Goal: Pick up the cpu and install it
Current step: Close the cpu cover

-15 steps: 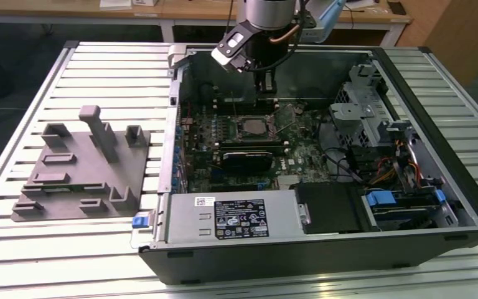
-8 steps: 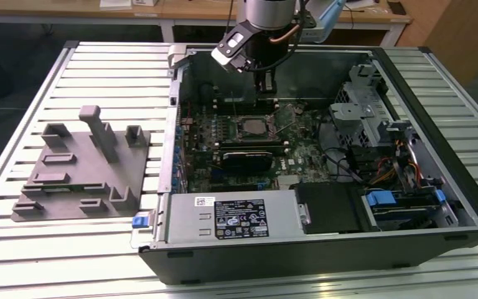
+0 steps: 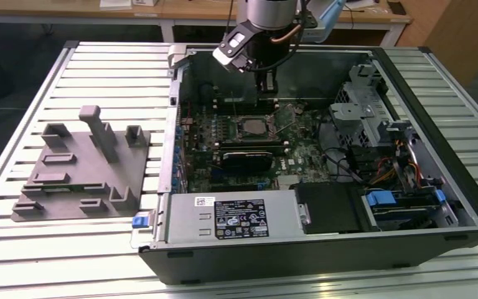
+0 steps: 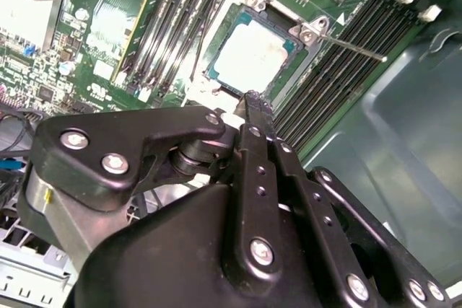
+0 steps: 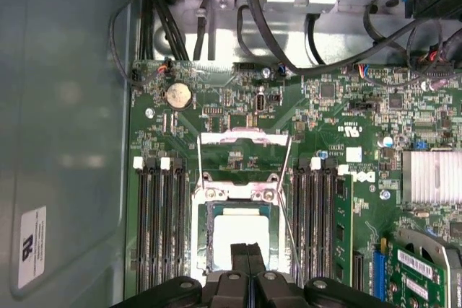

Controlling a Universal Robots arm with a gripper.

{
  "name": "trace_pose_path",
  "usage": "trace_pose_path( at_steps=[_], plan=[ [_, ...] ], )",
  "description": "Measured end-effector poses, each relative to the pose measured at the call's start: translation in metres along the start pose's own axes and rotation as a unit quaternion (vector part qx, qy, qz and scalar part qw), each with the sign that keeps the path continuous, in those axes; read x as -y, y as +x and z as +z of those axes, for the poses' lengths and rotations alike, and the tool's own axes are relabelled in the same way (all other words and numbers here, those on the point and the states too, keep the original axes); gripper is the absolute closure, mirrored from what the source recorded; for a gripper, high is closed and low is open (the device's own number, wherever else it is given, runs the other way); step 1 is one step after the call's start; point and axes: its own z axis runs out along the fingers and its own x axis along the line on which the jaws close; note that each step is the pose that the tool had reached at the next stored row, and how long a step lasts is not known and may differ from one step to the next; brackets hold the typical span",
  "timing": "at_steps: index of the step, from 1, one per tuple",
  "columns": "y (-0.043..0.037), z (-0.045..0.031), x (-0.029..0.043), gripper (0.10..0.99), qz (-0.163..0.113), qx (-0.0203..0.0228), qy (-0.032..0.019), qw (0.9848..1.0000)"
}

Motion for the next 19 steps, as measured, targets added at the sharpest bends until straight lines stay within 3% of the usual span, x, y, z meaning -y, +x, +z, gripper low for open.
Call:
trace_pose_path(
  at_steps=[15, 16, 19],
  plan=[
    [0.0001, 0.0005, -0.0070, 0.980, 0.000, 0.0007, 0.0000, 1.0000],
    [0.0001, 0.0008, -0.0132, 0.980, 0.001, 0.0007, 0.0000, 1.0000],
    [0.0001, 0.0009, -0.0156, 0.980, 0.001, 0.0007, -0.0001, 1.0000]
  ],
)
